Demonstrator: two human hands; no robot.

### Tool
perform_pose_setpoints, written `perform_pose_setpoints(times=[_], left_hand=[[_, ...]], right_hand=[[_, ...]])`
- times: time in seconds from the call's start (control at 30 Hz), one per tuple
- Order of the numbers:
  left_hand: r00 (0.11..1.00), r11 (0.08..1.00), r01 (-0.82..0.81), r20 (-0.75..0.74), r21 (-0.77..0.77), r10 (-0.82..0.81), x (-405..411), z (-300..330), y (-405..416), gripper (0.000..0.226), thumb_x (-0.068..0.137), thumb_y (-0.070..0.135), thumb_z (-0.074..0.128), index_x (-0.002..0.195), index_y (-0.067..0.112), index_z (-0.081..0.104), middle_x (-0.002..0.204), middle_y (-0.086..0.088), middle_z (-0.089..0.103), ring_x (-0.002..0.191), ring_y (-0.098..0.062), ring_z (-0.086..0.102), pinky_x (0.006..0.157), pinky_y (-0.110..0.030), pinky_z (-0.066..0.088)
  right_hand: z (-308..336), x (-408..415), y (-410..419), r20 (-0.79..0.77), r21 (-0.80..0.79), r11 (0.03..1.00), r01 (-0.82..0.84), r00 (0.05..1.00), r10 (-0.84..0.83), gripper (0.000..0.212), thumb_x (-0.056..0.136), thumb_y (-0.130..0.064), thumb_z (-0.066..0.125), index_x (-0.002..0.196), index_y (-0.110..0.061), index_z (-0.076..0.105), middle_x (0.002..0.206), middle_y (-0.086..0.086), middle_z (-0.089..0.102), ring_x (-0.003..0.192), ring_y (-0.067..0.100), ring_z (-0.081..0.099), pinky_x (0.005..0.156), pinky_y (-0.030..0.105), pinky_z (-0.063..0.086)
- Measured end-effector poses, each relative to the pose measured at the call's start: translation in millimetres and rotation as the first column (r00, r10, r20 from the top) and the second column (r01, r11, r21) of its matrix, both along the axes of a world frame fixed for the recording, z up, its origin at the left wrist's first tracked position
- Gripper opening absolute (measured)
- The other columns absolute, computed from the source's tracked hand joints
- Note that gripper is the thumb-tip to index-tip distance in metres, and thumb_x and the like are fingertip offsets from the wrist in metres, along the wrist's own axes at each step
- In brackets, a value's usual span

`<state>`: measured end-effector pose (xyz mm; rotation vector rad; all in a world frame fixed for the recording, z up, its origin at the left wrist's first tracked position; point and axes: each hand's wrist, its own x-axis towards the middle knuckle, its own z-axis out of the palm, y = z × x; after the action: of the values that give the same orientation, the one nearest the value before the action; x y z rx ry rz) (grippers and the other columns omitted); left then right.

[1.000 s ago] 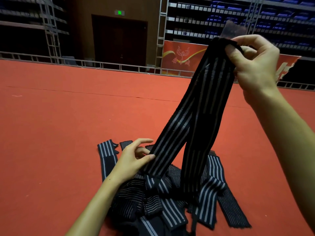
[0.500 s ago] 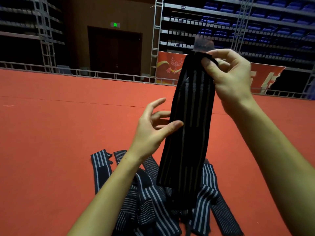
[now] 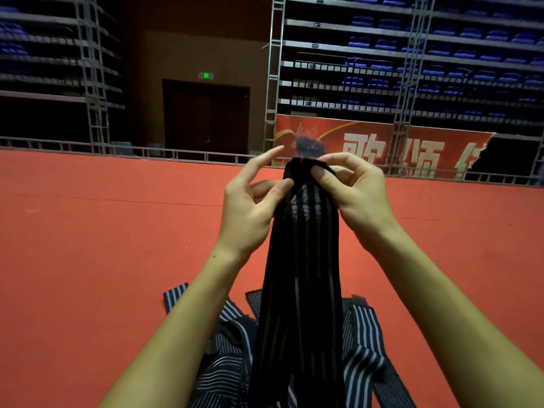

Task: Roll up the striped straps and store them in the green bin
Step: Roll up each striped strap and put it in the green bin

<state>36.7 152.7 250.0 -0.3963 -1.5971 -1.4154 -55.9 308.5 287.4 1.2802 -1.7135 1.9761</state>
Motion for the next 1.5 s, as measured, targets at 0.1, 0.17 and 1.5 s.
perform_pose_setpoints(times=[0.1, 0.17, 1.5], left_hand=[[0.999, 0.998, -0.051, -0.016, -0.02, 0.051, 8, -5, -2, 0.05, 0.102, 0.006, 0.072, 0.149, 0.018, 0.061, 0.1, -0.006, 0.084, 0.097, -0.024, 0.082, 0.091, -0.039, 0.065], [0.996, 0.995, -0.091, -0.026, -0.03, 0.09, 11, -7, -3, 0.051, 0.102, 0.008, 0.073, 0.15, 0.019, 0.06, 0.099, -0.005, 0.084, 0.097, -0.022, 0.082, 0.091, -0.04, 0.065], [0.956, 0.952, -0.257, 0.097, -0.167, 0.275, 19, -34, -9, 0.048, 0.102, 0.006, 0.073, 0.147, 0.021, 0.064, 0.119, 0.005, 0.08, 0.106, -0.012, 0.078, 0.093, -0.048, 0.064]], right_hand=[[-1, 1, -2, -0.004, 0.037, 0.998, 0.044, 0.999, -0.044, 0.008, 0.099, -0.012, 0.076, 0.105, -0.011, 0.073, 0.09, -0.007, 0.08, 0.083, 0.011, 0.077, 0.066, 0.026, 0.059], [-3, 2, -5, 0.005, 0.059, 0.997, 0.051, 0.999, -0.051, 0.008, 0.1, -0.013, 0.075, 0.107, -0.01, 0.072, 0.087, -0.012, 0.08, 0.081, 0.008, 0.077, 0.067, 0.025, 0.06], [-18, 13, -12, -0.068, 0.033, 0.914, 0.405, 0.913, -0.403, 0.016, 0.092, -0.02, 0.085, 0.103, -0.016, 0.074, 0.074, -0.007, 0.079, 0.07, 0.003, 0.077, 0.067, 0.027, 0.06]])
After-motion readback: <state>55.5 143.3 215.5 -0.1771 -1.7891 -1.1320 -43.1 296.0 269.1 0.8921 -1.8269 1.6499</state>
